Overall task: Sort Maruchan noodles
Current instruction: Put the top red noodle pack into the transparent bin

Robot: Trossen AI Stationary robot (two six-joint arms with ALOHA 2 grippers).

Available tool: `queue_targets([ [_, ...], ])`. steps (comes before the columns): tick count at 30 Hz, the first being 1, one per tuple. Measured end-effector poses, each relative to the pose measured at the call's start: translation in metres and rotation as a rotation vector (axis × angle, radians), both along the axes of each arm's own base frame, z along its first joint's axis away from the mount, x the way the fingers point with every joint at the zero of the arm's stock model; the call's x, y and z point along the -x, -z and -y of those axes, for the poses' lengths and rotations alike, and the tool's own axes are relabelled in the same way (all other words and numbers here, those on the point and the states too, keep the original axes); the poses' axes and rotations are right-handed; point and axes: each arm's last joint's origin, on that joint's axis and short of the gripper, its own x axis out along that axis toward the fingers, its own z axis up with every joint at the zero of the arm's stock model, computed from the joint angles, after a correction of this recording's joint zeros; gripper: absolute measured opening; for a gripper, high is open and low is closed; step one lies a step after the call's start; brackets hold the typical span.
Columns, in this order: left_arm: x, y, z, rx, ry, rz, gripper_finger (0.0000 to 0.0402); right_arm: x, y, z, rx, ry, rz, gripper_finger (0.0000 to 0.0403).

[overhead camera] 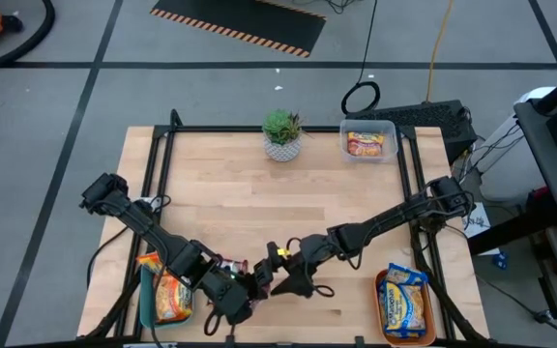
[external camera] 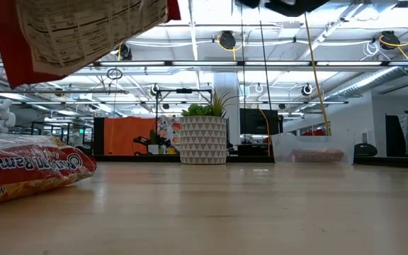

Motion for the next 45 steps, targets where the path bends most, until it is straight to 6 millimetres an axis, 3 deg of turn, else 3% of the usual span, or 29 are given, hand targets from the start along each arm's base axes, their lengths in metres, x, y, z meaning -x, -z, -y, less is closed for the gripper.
queue_targets([
  [6,-0.002,-0.003,0.003,0.031,0.078,0.021,0.0001,0.001,0.000,-0.002,-0.022,-0.079,-0.011,0.0281],
  [21,-0.002,-0.003,0.004,0.034,0.123,0.028,0.0001,0.000,-0.001,0.003,-0.107,-0.127,-0.053,0.0192],
  [35,-0.001,-0.001,0.003,0.036,0.089,-0.001,0.0001,-0.003,0.001,0.014,-0.120,-0.065,-0.097,0.0081],
  [45,-0.001,-0.001,0.002,0.068,0.044,-0.017,0.0001,-0.002,0.001,0.015,-0.116,-0.057,-0.110,0.0069],
])
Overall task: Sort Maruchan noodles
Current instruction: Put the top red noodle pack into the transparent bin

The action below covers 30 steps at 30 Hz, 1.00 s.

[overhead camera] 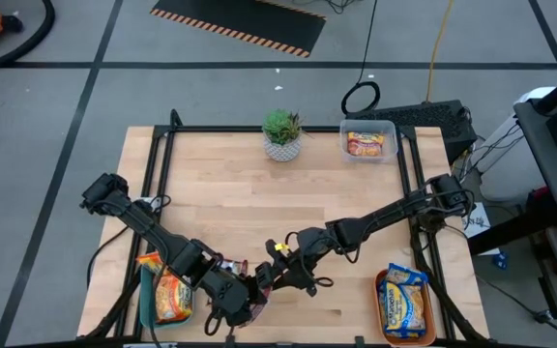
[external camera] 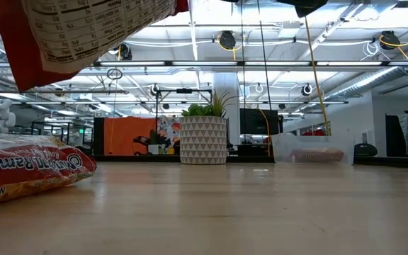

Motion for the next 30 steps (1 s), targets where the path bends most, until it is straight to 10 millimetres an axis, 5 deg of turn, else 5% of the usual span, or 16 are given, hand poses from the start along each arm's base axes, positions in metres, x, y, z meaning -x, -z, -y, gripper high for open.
queue_targets([
  [9,-0.004,0.000,-0.005,0.117,-0.168,-0.040,0.0012,-0.002,0.002,0.006,0.010,0.058,-0.021,0.0069],
  [20,-0.009,-0.002,-0.013,0.236,-0.341,-0.062,0.0135,-0.003,0.008,0.016,0.030,0.092,-0.081,0.0067],
  [30,0.012,-0.033,-0.034,0.125,-0.721,0.196,0.0176,-0.004,0.012,0.025,0.090,0.198,-0.097,0.0067],
])
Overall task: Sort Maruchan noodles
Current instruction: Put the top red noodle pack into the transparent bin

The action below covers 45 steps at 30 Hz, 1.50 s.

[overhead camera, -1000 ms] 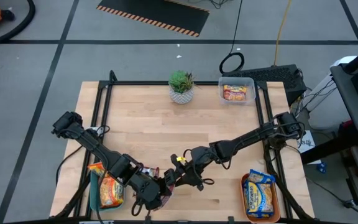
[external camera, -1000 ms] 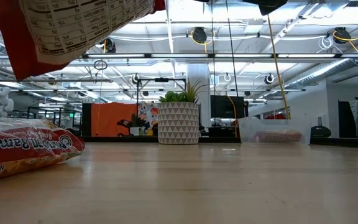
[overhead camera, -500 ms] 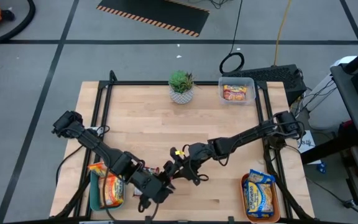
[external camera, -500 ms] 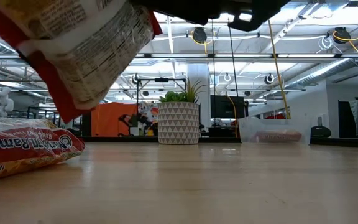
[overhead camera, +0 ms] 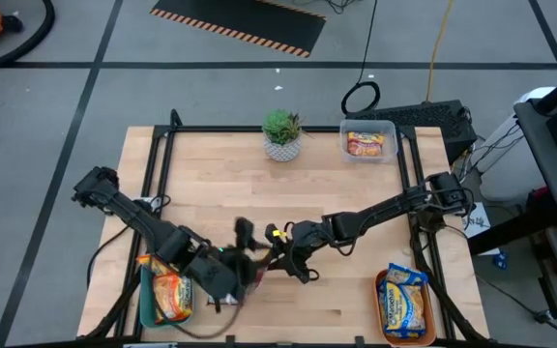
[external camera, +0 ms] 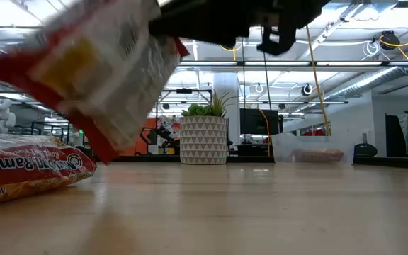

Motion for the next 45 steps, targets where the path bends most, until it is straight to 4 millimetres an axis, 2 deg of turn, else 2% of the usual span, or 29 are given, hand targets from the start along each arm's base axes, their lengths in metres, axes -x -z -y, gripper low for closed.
queue_targets([
  [5,0.026,-0.020,-0.020,0.090,-0.146,0.019,0.0177,0.000,0.007,0.011,0.060,0.089,-0.061,0.0067],
  [9,0.042,-0.024,-0.031,0.136,-0.248,-0.003,0.0177,0.000,0.009,0.018,0.085,0.138,-0.089,0.0067],
  [15,0.051,-0.016,-0.037,0.134,-0.355,-0.055,0.0177,0.002,0.005,0.028,0.144,0.251,-0.100,0.0053],
  [21,0.050,0.000,-0.040,0.101,-0.379,-0.091,0.0177,0.015,-0.022,0.042,0.145,0.360,-0.097,0.0047],
  [25,0.051,0.008,-0.040,0.087,-0.380,-0.109,0.0177,0.029,-0.040,0.047,0.132,0.420,-0.119,0.0047],
  [32,0.051,0.008,-0.040,0.106,-0.400,-0.100,0.0177,0.059,-0.059,0.059,0.175,0.590,-0.219,0.0047],
  [39,0.049,0.008,-0.042,0.111,-0.408,-0.096,0.0177,0.093,-0.058,0.085,0.230,0.875,-0.237,0.0047],
  [45,0.048,0.008,-0.044,0.107,-0.412,-0.097,0.0177,0.124,-0.055,0.112,0.278,1.077,-0.178,0.0047],
])
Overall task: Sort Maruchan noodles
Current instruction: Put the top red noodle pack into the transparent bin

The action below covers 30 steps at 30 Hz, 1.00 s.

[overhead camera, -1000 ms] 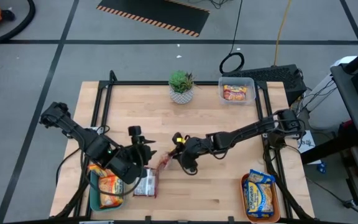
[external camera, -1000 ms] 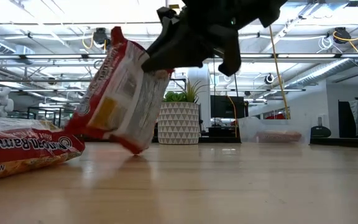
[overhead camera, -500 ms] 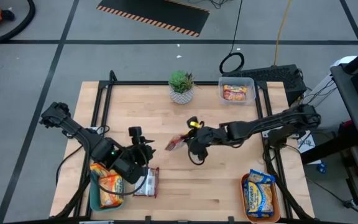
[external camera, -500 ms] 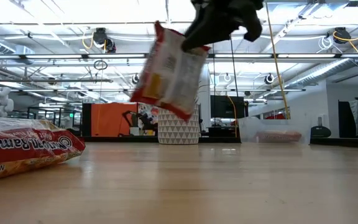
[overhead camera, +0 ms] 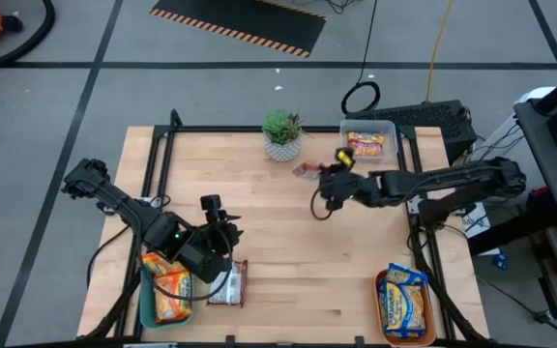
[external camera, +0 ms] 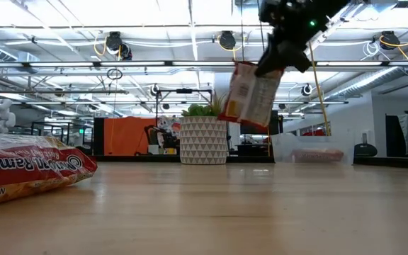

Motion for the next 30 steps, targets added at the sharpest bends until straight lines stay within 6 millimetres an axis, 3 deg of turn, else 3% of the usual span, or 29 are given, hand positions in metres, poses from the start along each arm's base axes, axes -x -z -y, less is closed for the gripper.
queue_targets([
  [13,-0.002,0.000,-0.003,0.007,-0.014,0.007,0.0177,0.061,0.024,0.044,0.220,0.381,0.061,0.0047],
  [22,-0.004,-0.001,-0.003,0.002,0.000,0.016,0.0177,0.082,0.031,0.066,0.290,0.588,0.046,0.0047],
  [30,-0.005,-0.001,-0.003,0.002,0.002,0.019,0.0177,0.096,0.038,0.080,0.433,0.871,0.008,0.0047],
])
